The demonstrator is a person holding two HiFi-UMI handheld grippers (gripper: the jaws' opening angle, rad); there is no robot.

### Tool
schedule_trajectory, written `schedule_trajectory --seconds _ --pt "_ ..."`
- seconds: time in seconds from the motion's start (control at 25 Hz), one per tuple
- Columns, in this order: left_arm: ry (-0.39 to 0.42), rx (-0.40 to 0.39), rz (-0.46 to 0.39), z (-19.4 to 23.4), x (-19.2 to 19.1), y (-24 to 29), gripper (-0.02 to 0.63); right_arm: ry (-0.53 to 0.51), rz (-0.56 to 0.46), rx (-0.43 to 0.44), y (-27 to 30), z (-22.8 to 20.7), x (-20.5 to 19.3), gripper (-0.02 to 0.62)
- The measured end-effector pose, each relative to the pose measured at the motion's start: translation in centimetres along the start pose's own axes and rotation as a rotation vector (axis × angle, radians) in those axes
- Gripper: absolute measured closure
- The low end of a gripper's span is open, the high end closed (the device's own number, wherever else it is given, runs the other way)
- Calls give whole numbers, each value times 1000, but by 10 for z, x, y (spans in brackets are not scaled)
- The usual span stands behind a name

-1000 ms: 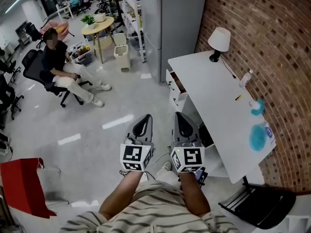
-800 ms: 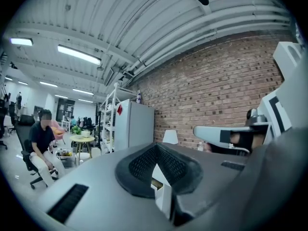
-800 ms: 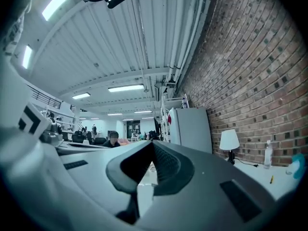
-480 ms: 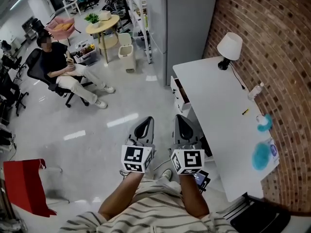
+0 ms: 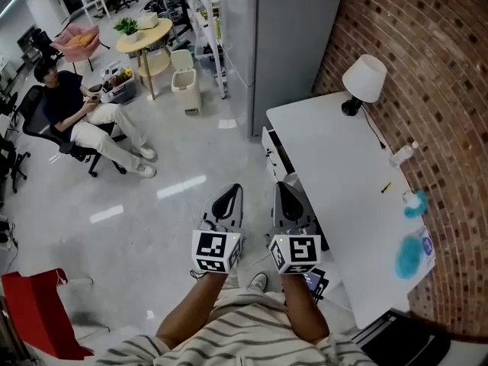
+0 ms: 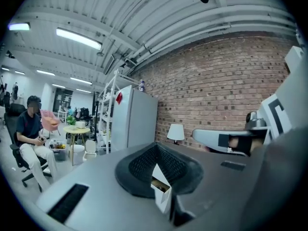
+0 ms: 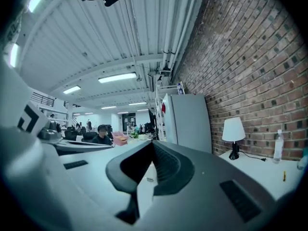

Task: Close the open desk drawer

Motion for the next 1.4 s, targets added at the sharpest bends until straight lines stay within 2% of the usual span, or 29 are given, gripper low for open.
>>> schedule_trajectory --seconds 0.44,0.6,0.8,1.04,1.4 --pt "-33 -147 67 78 -4 140 600 18 65 -128 139 -38 -30 594" --pt "-44 -217 95 99 -3 182 600 25 73 -193 181 -52 -34 594" --pt "-40 -264 111 120 -8 223 600 21 69 -260 218 -64 -40 594" --pt "-88 -309 138 124 -32 256 600 19 57 -265 245 -74 -63 594" --pt "-151 -331 158 118 -73 292 600 20 31 -263 265 -108 -95 594"
Point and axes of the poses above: the fingertips, and each gripper's own axes: y forward along the fingers, z to its left, x out of its top, the point moved 2 cm from there along -y, backward along the fingers, and after that the axes turned 1 degree about -z, right-handed, at the moved point
